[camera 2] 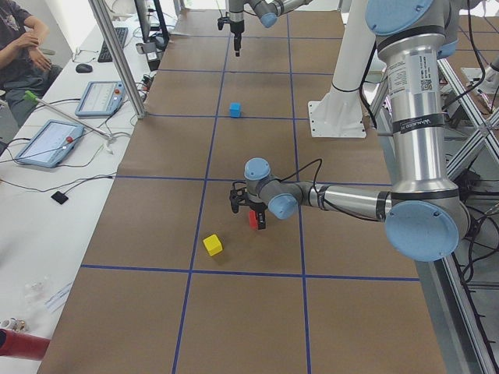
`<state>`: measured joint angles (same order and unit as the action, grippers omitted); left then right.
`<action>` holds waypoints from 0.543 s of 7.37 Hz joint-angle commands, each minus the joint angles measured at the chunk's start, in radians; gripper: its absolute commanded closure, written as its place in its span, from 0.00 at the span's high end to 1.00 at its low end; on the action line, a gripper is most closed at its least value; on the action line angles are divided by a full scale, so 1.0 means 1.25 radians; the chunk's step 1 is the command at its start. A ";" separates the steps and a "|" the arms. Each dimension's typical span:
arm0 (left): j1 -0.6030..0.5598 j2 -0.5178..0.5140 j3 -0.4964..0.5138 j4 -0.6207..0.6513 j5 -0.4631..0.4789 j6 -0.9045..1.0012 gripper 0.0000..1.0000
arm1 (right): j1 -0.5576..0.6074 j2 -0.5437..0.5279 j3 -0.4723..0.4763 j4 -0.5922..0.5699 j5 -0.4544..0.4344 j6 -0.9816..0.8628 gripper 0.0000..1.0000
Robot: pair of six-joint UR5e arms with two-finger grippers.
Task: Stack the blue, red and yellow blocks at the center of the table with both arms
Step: 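Close the left gripper on the red cube and lift it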
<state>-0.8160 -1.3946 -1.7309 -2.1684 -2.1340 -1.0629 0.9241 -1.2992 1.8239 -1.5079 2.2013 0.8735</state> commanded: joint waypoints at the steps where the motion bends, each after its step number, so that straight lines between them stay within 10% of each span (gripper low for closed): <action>1: -0.001 -0.011 -0.010 0.003 -0.003 0.000 0.00 | 0.000 0.000 0.001 0.000 0.000 0.002 1.00; 4: -0.012 -0.194 -0.113 0.229 -0.002 0.002 0.00 | 0.025 -0.027 0.017 0.001 0.001 -0.005 1.00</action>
<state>-0.8305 -1.5127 -1.8031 -2.0486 -2.1395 -1.0653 0.9404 -1.3095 1.8301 -1.5075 2.2025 0.8712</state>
